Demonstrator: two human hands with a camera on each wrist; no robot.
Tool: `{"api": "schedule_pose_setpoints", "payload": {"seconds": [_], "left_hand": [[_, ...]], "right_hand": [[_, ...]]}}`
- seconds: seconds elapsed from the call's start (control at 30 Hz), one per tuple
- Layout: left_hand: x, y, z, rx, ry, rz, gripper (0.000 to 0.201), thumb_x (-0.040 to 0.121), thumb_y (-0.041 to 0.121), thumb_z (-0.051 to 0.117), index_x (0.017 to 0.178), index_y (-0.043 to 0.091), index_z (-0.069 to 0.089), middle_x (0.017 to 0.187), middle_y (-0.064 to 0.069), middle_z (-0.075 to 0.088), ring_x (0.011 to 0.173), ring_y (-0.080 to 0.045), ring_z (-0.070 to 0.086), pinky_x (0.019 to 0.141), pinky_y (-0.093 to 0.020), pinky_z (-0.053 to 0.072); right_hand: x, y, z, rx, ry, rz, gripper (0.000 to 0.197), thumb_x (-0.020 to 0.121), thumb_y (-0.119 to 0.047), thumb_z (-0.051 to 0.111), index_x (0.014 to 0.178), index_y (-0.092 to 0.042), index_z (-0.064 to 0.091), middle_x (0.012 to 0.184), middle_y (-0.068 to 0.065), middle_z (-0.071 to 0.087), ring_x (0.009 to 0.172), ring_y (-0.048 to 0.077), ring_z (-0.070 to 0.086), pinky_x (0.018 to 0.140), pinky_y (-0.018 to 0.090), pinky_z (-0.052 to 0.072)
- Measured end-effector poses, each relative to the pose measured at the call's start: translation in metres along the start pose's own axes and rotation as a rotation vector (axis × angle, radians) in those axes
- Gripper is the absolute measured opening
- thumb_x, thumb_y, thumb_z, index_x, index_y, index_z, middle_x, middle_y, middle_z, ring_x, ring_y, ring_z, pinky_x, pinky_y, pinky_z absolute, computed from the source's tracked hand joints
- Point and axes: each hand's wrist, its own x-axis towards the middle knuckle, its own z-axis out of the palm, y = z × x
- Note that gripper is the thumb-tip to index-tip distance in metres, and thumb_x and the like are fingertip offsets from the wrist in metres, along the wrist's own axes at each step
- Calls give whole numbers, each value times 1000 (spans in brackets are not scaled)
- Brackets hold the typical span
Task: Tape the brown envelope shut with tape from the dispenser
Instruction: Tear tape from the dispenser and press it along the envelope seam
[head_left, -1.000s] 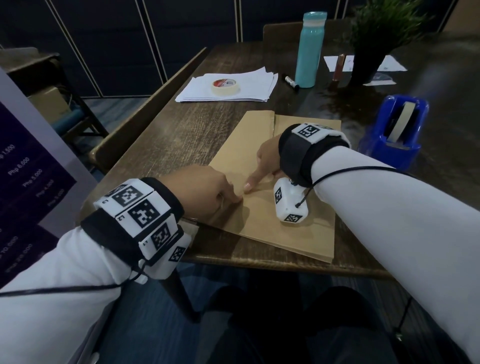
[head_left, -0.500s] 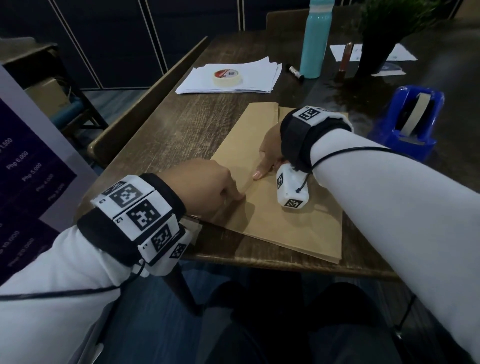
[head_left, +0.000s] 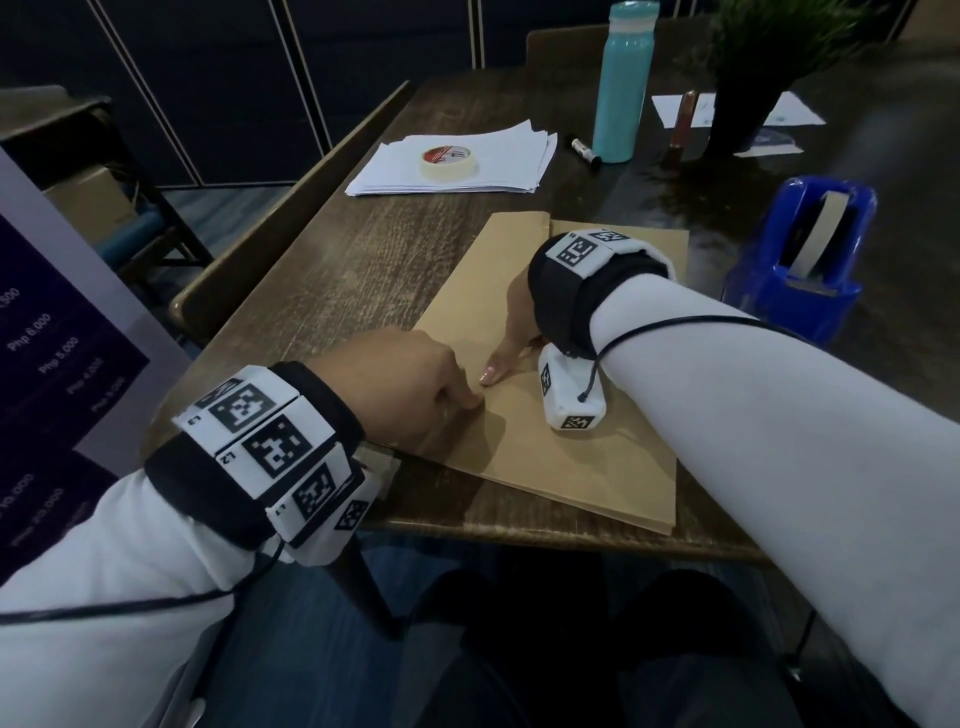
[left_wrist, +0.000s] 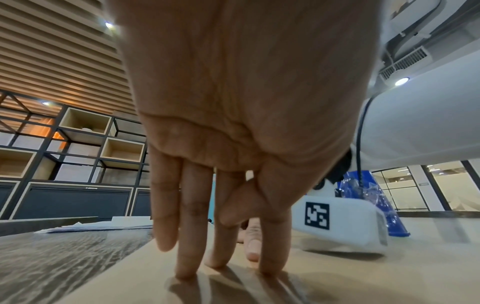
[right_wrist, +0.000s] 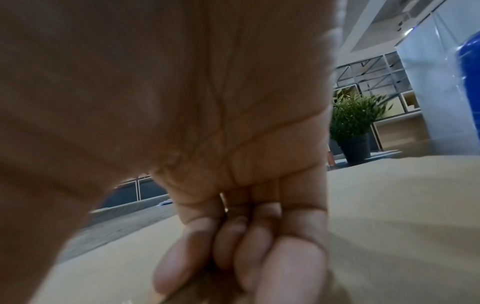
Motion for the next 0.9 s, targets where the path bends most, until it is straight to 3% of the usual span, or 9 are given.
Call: {"api": "schedule_pose_setpoints", "payload": {"seconds": [0.07,0.2,0.3,0.4,0.47,0.57,0.67,0.77,0.9], "left_hand": [[-1,0,0,7,-18,7,38,95,29,44,125,49,55,132,8,60,113,-20,59,95,-37,49],[-4,3,-1,26,-34,9,38,96,32,39,129,47,54,135,7,57,116,-21,58,98,-37,46],[-5,3,1,19,-10,19,39,96,29,39,128,46,54,134,7,58,114,-21,59,97,-35,46],[-6,0,4,4,-8,15,48,94,19,39,130,48,52,132,7,60,112,-18,60,96,-33,47],[-9,-2,3,-60,2,-12,53,91,14,40,129,49,52,134,11,59,115,-15,58,97,-29,45],[-10,-4,-3,-125,37,-55,58,89,9,42,132,47,51,127,9,62,104,-16,58,83,-22,43],[-6,-1,-3,-69,38,-47,61,89,11,42,139,45,41,136,11,51,114,-17,55,89,-26,45],[-1,4,-2,-26,-25,-58,63,89,15,44,140,50,34,138,12,43,110,-21,54,91,-38,49],[2,7,-4,12,-99,-87,64,88,15,52,137,54,36,137,9,40,105,-24,56,88,-41,51]], "right_hand": [[0,1,-3,13,-24,3,68,70,-68,64,101,-9,49,93,5,58,98,24,53,101,37,42],[4,5,-6,4,-56,19,71,64,-72,66,90,-8,54,89,4,61,105,25,58,103,42,43],[3,11,-3,57,4,0,67,68,-68,68,100,-11,57,102,4,64,106,25,58,102,42,43],[5,20,1,169,4,-39,46,74,-58,70,78,-13,61,76,0,63,76,20,57,93,38,46],[6,24,4,297,-22,-35,42,77,-51,71,64,-15,56,59,-2,57,59,17,49,77,33,46],[6,27,7,453,-45,-42,41,77,-47,73,63,-14,54,47,-3,52,48,15,43,59,25,40],[3,26,9,451,-33,-49,45,76,-48,73,61,-13,51,45,-3,50,45,14,41,53,23,39],[2,21,8,384,11,-42,48,74,-57,70,62,-14,51,52,-2,50,49,14,43,56,24,40],[5,11,6,142,43,-45,56,67,-71,66,69,-16,56,67,-1,57,71,19,52,83,34,44]]}}
